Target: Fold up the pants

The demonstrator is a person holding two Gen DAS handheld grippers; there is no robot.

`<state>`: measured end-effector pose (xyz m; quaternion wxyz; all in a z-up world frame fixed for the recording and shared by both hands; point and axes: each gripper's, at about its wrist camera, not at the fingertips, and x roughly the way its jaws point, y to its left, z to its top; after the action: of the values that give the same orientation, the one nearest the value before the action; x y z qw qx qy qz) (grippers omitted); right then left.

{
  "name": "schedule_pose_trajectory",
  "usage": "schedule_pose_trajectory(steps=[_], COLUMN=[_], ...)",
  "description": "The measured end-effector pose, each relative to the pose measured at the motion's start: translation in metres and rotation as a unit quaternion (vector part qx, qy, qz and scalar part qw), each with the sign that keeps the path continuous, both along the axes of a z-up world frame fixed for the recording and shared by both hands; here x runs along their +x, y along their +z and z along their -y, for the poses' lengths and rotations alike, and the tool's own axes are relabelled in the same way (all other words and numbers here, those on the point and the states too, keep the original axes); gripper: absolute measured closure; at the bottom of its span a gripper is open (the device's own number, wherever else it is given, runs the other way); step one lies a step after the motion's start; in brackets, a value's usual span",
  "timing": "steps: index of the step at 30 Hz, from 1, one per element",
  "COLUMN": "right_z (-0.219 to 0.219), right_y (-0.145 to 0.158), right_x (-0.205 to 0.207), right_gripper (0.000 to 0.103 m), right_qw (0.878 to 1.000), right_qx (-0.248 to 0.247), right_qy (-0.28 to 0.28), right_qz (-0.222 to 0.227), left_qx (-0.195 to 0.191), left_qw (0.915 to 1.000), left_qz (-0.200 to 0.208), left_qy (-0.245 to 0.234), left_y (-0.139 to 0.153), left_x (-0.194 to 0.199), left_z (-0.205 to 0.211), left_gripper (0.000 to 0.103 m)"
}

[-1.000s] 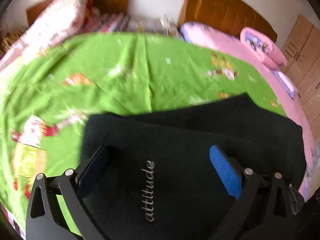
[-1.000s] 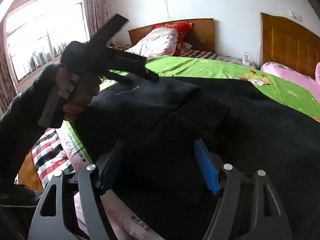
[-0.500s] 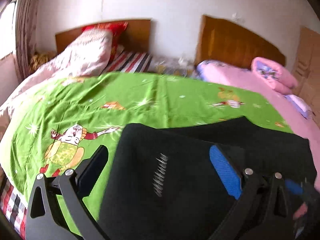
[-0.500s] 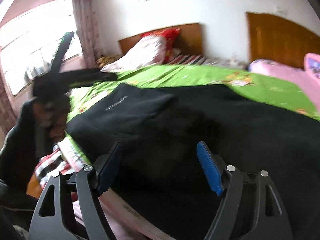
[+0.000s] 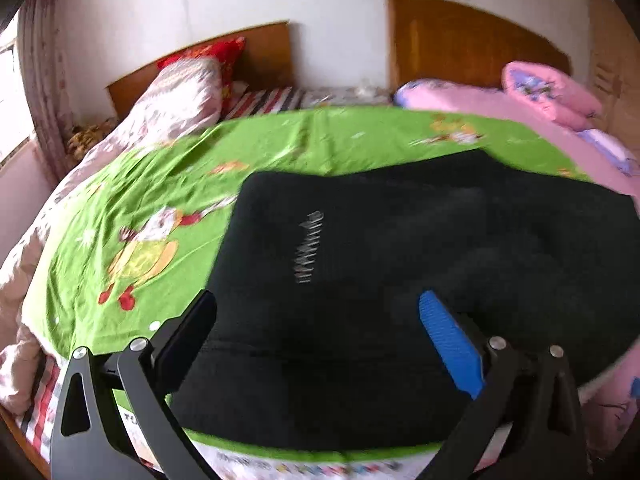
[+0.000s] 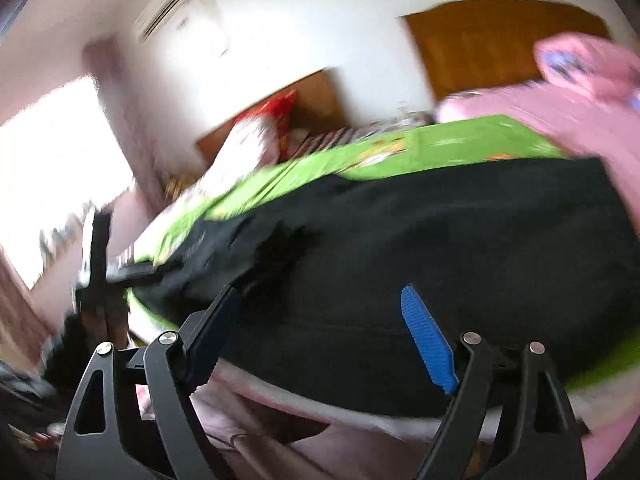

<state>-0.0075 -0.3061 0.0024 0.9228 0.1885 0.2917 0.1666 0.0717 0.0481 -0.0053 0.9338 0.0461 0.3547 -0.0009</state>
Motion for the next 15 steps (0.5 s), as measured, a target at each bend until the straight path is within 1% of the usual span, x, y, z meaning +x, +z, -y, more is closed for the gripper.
schedule_pose_trajectory(steps=[2, 3, 5, 6, 8, 9, 10, 11, 13, 14, 15], right_z=[0.032, 0.049, 0.068, 0.079, 0.089, 0.096, 0.101, 0.104, 0.113, 0.118, 0.123], right_y=[-0.001, -0.003, -0.008, -0.013, -0.02, -0.024, -0.029, -0.032, -0.04, -0.045, -0.047], right_x=[-0.015, -0.026, -0.038, -0.043, -0.044, -0.041, -0.036, -0.028, -0.015, -0.007, -0.004], right_gripper=[0.022, 0.021, 0.021, 0.021, 0.021, 0.021, 0.021, 0.021, 0.021, 0.021, 0.019], right_qw=[0.999, 0.997, 0.993, 0.991, 0.987, 0.985, 0.983, 0.982, 0.979, 0.974, 0.973], right_qx=[0.02, 0.031, 0.036, 0.039, 0.045, 0.056, 0.07, 0.078, 0.096, 0.105, 0.115], right_qy=[-0.043, -0.07, -0.107, -0.126, -0.142, -0.149, -0.151, -0.153, -0.156, -0.164, -0.164], right_qz=[-0.012, -0.017, -0.027, -0.036, -0.053, -0.067, -0.078, -0.081, -0.092, -0.113, -0.112], left_qx=[0.001, 0.008, 0.02, 0.024, 0.025, 0.017, 0.007, -0.013, -0.031, -0.029, -0.021], left_qw=[0.9995, 0.9989, 0.9979, 0.9978, 0.9983, 0.9986, 0.9988, 0.9987, 0.998, 0.9979, 0.9981], left_qz=[0.021, 0.031, 0.032, 0.024, 0.001, -0.002, -0.003, -0.011, -0.024, -0.025, -0.024], left_qy=[-0.022, -0.035, -0.053, -0.057, -0.053, -0.05, -0.049, -0.048, -0.05, -0.052, -0.053], left_y=[0.007, 0.008, 0.006, 0.001, -0.013, -0.017, -0.021, -0.023, -0.026, -0.027, -0.027], left_x=[-0.011, -0.016, -0.019, -0.016, -0.009, -0.006, -0.005, -0.003, 0.001, 0.002, 0.001], left_z=[0.011, 0.02, 0.035, 0.041, 0.046, 0.045, 0.042, 0.037, 0.031, 0.03, 0.032], left_gripper=[0.002, 0.002, 0.002, 0.002, 0.002, 0.001, 0.001, 0.001, 0.001, 0.001, 0.001])
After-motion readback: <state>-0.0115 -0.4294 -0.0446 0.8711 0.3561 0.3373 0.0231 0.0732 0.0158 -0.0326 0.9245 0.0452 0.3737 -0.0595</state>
